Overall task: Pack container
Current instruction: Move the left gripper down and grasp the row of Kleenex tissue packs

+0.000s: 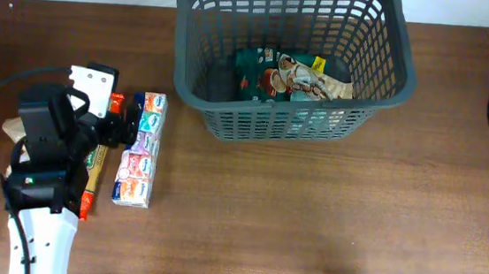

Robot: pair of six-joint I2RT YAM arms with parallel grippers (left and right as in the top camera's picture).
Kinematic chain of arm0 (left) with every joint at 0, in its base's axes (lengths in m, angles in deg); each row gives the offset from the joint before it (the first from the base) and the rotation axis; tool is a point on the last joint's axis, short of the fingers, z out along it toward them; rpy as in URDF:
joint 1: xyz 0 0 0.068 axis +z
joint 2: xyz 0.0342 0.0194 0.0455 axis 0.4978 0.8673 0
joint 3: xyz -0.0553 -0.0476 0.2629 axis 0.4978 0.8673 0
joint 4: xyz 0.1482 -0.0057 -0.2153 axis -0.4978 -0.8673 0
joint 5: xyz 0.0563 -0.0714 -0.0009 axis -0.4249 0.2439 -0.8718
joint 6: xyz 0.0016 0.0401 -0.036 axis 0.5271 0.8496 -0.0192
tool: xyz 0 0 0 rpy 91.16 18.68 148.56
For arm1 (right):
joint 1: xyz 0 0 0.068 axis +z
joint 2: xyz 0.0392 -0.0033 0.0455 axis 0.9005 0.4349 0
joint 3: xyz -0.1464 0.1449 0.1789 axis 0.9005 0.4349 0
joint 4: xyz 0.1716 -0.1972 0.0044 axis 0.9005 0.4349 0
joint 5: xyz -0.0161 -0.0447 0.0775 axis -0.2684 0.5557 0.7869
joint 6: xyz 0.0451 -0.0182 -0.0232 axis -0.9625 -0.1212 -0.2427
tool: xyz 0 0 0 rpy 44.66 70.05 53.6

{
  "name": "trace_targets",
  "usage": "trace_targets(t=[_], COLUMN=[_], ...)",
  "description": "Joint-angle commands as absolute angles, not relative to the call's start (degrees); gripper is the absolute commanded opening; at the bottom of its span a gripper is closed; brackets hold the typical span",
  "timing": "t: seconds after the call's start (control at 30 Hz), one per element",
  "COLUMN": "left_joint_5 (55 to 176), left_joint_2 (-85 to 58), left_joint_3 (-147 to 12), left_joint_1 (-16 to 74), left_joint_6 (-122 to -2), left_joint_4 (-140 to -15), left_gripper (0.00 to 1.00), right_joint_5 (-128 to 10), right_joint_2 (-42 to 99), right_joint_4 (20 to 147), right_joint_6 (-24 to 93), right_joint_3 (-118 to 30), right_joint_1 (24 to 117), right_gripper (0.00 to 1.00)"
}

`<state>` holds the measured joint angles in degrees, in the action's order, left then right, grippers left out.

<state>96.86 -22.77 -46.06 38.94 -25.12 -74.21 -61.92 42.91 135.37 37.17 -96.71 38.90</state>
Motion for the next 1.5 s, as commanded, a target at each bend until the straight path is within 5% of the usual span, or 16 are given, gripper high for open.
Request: trace_targets(t=[0.0, 0.23, 0.9, 1.33, 1.4, 1.47], left_joint_5=[98.17, 87.83, 96.97, 89.84, 89.4, 89.38], left_joint_2=[-22.57, -19.33, 6.76, 17.23, 18.13, 19.05], left_joint_3=[-47.16, -47.16, -47.16, -47.16, -47.16, -47.16], left_joint_1=[39.16, 40.93, 35.16, 33.76, 33.76, 33.76], left_joint_6=[-27.0, -31.48, -31.46, -34.71, -34.71, -34.71], left_joint_4=[-76.64, -84.92, -83.92, -82.1, -82.04, -82.02], left_gripper=[0.99, 0.99, 0.97, 0.81, 0.73, 0.54], right_joint_5=[-62.22, -62.24, -62.24, -62.24, -62.24, -62.22], right_joint_2=[43.96, 44.98, 45.16, 45.16, 45.16, 45.16], right_joint_4=[136.42, 136.4, 136.4, 136.4, 136.4, 136.4], right_joint_6=[36.08, 36.08, 36.08, 36.08, 36.08, 36.08], right_joint_3=[-97.28, -97.28, -97.28, -97.28, -97.28, -97.28], right_joint_1=[38.55, 38.55, 38.55, 38.55, 38.55, 38.55], right_gripper=[0.99, 0.99, 0.99, 0.99, 0.99, 0.99])
